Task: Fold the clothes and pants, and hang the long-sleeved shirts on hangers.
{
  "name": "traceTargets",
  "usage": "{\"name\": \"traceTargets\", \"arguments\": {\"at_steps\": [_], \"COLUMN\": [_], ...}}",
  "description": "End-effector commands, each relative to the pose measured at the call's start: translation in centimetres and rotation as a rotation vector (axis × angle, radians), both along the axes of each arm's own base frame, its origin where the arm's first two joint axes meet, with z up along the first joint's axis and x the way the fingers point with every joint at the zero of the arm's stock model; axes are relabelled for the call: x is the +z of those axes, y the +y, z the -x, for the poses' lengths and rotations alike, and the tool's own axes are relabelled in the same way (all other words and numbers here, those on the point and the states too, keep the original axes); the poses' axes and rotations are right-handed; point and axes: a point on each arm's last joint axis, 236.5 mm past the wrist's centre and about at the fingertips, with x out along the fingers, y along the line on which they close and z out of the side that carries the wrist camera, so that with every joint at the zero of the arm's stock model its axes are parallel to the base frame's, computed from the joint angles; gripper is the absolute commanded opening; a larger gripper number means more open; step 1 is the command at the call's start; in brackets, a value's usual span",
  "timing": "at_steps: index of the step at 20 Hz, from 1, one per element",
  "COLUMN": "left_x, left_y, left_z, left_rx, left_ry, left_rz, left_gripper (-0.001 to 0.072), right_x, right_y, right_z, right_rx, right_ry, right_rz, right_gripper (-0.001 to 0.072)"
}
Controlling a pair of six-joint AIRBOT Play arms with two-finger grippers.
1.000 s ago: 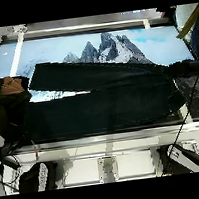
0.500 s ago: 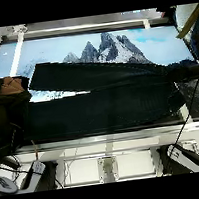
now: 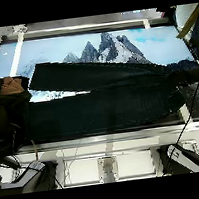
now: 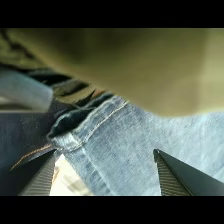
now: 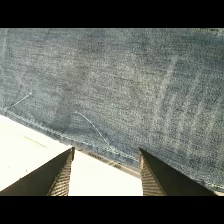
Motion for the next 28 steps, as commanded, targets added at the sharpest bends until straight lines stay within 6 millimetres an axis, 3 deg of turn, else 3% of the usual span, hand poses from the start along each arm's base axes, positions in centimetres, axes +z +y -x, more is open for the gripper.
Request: {"name": "traceTargets", "arguments": {"at_steps": [1, 5, 8, 10, 13, 14, 15, 16, 18, 21, 24, 26, 28], "left_x": [-0.6, -1.5, -1.6, -1.8, -2.0, -2.0, -1.9, -1.7, -0.5, 3.1, 6.0, 6.5, 6.5], "left_y": [-0.5, 0.6, 0.2, -0.5, -1.7, -1.9, -2.0, -1.9, -1.2, 0.4, 1.3, 1.0, 0.9], "left_z": [1.0, 0.8, -0.7, -1.3, -1.9, -2.1, -2.1, -2.2, -2.8, -4.2, -5.0, -5.2, -5.2], "left_rx": [-0.037, -0.013, -0.001, -0.018, -0.083, -0.093, -0.095, -0.094, -0.101, -0.129, -0.151, -0.154, -0.158], "left_ry": [0.041, 0.049, -0.006, -0.01, -0.011, -0.011, -0.012, -0.018, -0.042, -0.107, -0.152, -0.166, -0.166], "left_rz": [0.019, -0.004, 0.032, 0.059, 0.06, 0.059, 0.058, 0.055, 0.025, -0.049, -0.108, -0.106, -0.103], "left_gripper": [0.0672, 0.0672, 0.0668, 0.0504, 0.0456, 0.0302, 0.0101, 0.0025, 0.0026, 0.0026, 0.0026, 0.0026, 0.0025], "right_x": [0.0, 0.0, 0.0, 0.0, 0.0, 0.0, 0.0, -0.1, -0.1, 0.0, -3.5, -6.9, -9.3], "right_y": [0.0, 0.0, -0.2, -0.2, -0.2, -0.1, -0.1, -0.2, -1.8, -7.2, -11.1, -13.1, -13.3], "right_z": [0.1, 0.0, -0.3, -0.3, -0.3, -0.2, 0.1, 0.5, 1.5, 1.2, 3.9, 7.2, 9.0], "right_rx": [0.003, 0.001, -0.009, -0.008, -0.008, -0.005, 0.001, 0.01, 0.018, -0.065, -0.184, -0.318, -0.479], "right_ry": [0.003, 0.0, -0.011, -0.011, -0.009, -0.006, 0.002, 0.019, 0.053, 0.05, 0.184, 0.288, 0.299], "right_rz": [0.002, 0.003, 0.008, 0.008, 0.007, 0.006, 0.004, 0.013, 0.105, 0.345, 0.372, 0.297, 0.109], "right_gripper": [0.0449, 0.0449, 0.0448, 0.0448, 0.0448, 0.0448, 0.0448, 0.0448, 0.0447, 0.0447, 0.0447, 0.0448, 0.0449]}}
